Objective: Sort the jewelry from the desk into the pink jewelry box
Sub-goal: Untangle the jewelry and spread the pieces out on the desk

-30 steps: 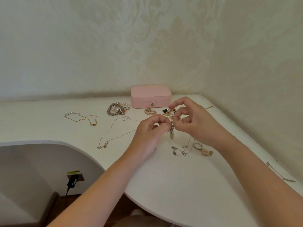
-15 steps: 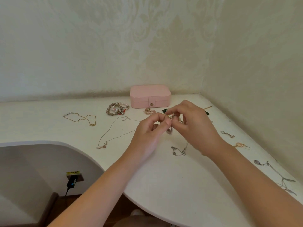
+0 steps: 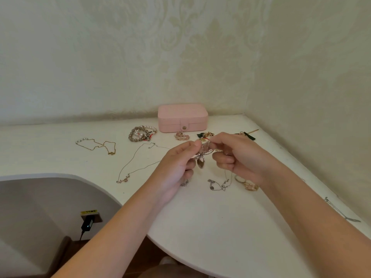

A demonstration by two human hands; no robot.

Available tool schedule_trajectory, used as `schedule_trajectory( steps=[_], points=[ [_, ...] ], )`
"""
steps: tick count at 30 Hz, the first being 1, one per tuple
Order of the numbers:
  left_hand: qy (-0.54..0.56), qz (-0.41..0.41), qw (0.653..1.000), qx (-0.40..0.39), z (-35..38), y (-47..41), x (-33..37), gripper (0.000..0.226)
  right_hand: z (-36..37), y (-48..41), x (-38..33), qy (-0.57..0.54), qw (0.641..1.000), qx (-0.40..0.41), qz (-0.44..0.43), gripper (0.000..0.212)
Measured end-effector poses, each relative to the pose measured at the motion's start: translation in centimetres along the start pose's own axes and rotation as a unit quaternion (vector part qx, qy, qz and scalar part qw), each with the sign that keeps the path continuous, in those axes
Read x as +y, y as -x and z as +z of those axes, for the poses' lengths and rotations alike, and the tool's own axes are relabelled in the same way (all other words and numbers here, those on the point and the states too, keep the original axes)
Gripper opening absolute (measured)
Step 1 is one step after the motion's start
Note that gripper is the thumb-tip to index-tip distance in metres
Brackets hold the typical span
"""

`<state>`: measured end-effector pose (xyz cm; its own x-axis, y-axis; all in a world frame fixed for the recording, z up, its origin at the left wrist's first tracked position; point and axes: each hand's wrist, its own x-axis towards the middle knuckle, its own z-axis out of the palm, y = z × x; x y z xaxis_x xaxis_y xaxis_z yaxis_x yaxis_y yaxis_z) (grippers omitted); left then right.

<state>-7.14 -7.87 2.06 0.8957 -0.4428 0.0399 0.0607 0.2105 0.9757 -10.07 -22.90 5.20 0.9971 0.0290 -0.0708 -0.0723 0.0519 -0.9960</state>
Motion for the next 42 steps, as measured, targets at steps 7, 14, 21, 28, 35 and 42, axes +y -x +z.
schedule_trajectory(
  steps=[7,14,21,28,35,42],
  points=[
    [0.015,-0.043,0.994,-0.104,-0.3,-0.1,-0.1,0.013,-1.0,-0.3,0.2,-0.079,0.994,-0.053,-0.049,0.018],
    [0.056,-0.047,0.986,-0.153,-0.7,-0.1,0.1,0.03,-1.5,-0.3,0.4,-0.016,0.996,-0.054,-0.063,0.012],
    [0.036,-0.029,0.982,-0.183,-0.5,0.2,0.2,0.028,-1.7,-0.4,0.4,-0.013,0.993,-0.089,-0.073,0.015],
    [-0.033,0.018,0.996,-0.079,-0.3,0.0,0.0,0.033,-1.0,0.0,0.4,0.002,0.992,-0.104,-0.064,0.02],
    [-0.1,0.091,0.99,0.038,0.3,0.1,-0.3,0.021,-0.4,-0.2,0.8,0.02,0.995,-0.076,-0.069,0.016],
    [-0.14,0.083,0.985,0.061,0.0,-0.2,-0.8,0.008,0.8,-0.7,1.6,0.072,0.992,0.034,-0.097,0.022]
  ],
)
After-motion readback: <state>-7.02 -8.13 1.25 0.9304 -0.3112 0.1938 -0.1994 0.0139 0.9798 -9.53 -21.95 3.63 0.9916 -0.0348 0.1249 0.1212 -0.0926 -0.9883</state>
